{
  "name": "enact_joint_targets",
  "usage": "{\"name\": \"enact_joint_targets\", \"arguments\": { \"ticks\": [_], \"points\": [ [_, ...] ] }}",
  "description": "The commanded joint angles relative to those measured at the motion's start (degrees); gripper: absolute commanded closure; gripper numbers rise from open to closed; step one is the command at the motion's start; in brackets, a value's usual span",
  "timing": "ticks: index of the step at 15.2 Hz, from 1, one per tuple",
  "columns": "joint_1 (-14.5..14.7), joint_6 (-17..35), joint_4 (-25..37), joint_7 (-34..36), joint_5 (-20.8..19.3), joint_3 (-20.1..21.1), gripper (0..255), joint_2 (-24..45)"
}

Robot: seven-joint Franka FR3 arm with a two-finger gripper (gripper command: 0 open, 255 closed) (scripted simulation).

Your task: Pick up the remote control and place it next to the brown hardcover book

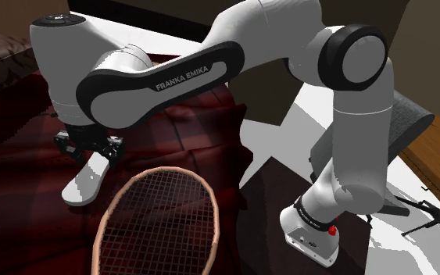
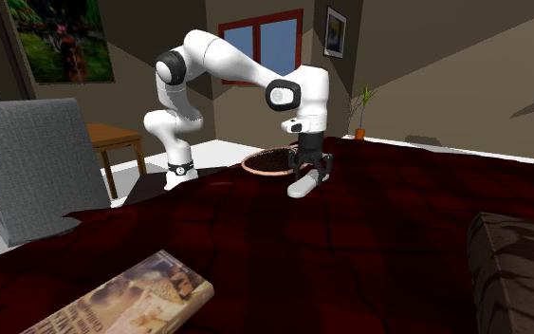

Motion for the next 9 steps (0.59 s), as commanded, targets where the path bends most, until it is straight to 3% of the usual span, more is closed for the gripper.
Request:
{"name": "enact_joint_targets", "arguments": {
  "ticks": [1,9],
  "points": [
    [0.00,0.00,-0.01,0.00,0.00,0.00,255,0.00],
    [-0.17,-2.43,1.49,-0.52,0.83,0.53,255,-1.13]
  ]
}}
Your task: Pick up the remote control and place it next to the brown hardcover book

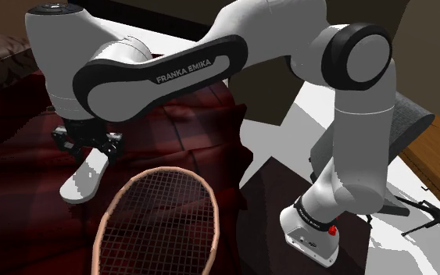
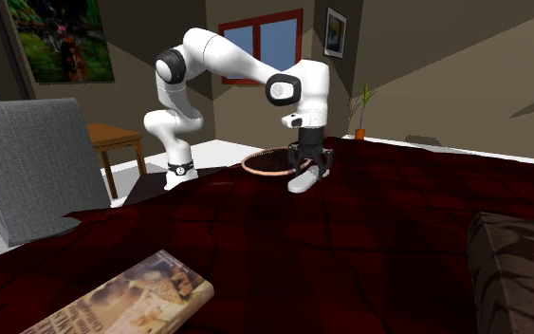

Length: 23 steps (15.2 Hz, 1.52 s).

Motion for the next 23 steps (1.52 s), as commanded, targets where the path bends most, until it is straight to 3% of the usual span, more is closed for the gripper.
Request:
{"name": "enact_joint_targets", "arguments": {
  "ticks": [1,14,23],
  "points": [
    [-0.11,-1.39,0.98,-0.36,0.42,0.24,255,-0.53],
    [0.17,-9.88,7.74,-1.67,2.26,1.33,255,-2.78],
    [-11.51,-6.68,-0.71,-13.34,6.58,0.33,255,-9.42]
  ]
}}
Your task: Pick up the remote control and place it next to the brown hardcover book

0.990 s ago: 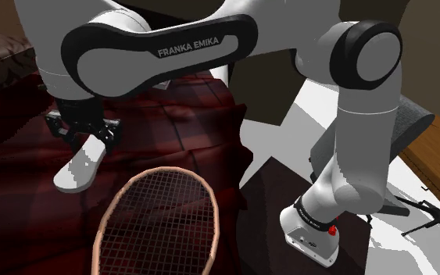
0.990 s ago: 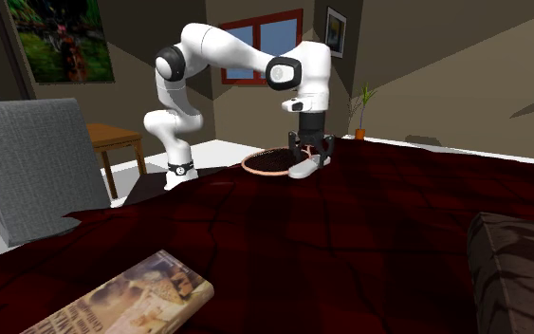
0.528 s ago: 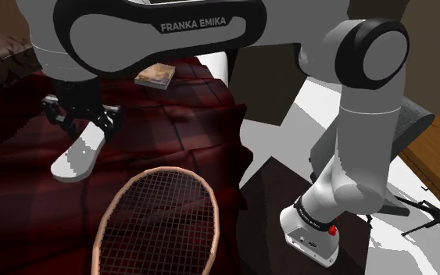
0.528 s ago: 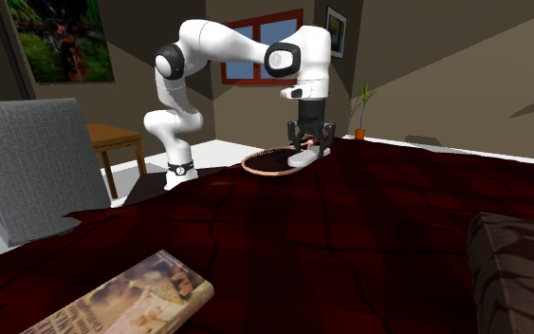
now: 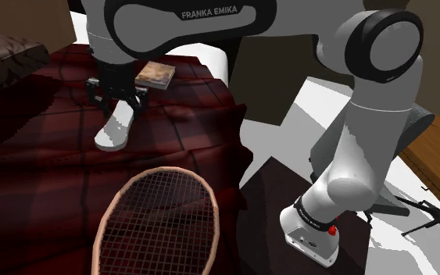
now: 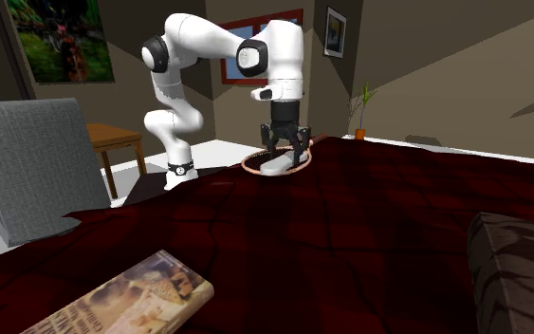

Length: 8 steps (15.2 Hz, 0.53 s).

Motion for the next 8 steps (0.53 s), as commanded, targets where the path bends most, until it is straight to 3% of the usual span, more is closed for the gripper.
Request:
{"name": "enact_joint_targets", "arguments": {
  "ticks": [1,8],
  "points": [
    [-2.20,0.28,-0.90,-2.72,0.73,-0.43,255,-0.92],
    [-9.05,0.80,-2.41,-11.80,2.44,-2.54,255,-2.57]
  ]
}}
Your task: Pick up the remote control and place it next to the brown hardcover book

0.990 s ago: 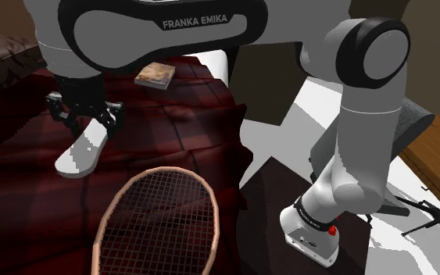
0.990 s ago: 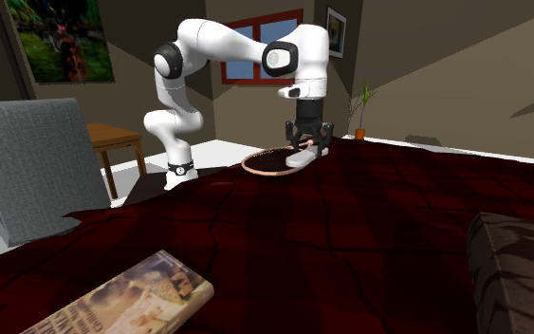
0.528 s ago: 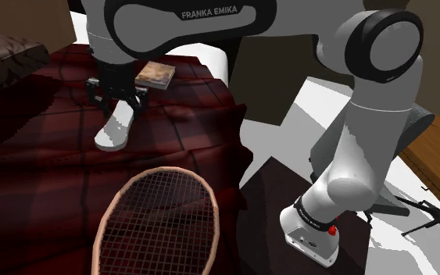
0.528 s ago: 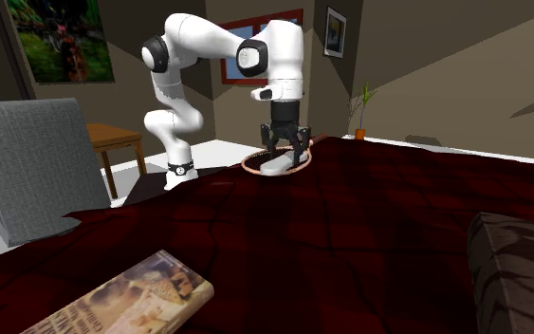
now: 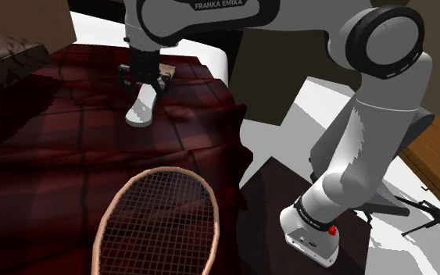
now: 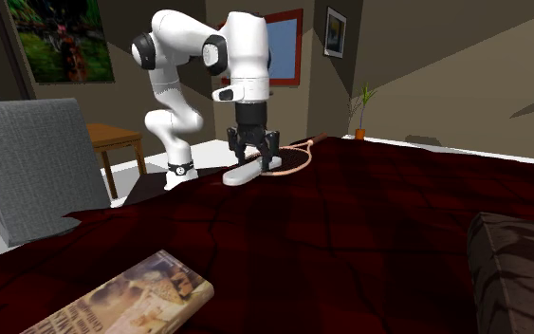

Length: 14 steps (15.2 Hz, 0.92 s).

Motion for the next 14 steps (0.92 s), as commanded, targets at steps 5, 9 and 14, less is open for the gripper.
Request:
{"name": "enact_joint_targets", "arguments": {
  "ticks": [5,9,14],
  "points": [
    [-4.77,-0.46,1.43,-7.28,0.33,-2.20,255,0.76],
    [-7.53,-1.29,3.74,-11.86,0.13,-3.75,255,2.21],
    [-10.41,-3.01,8.49,-17.24,-0.58,-5.70,255,5.29]
  ]
}}
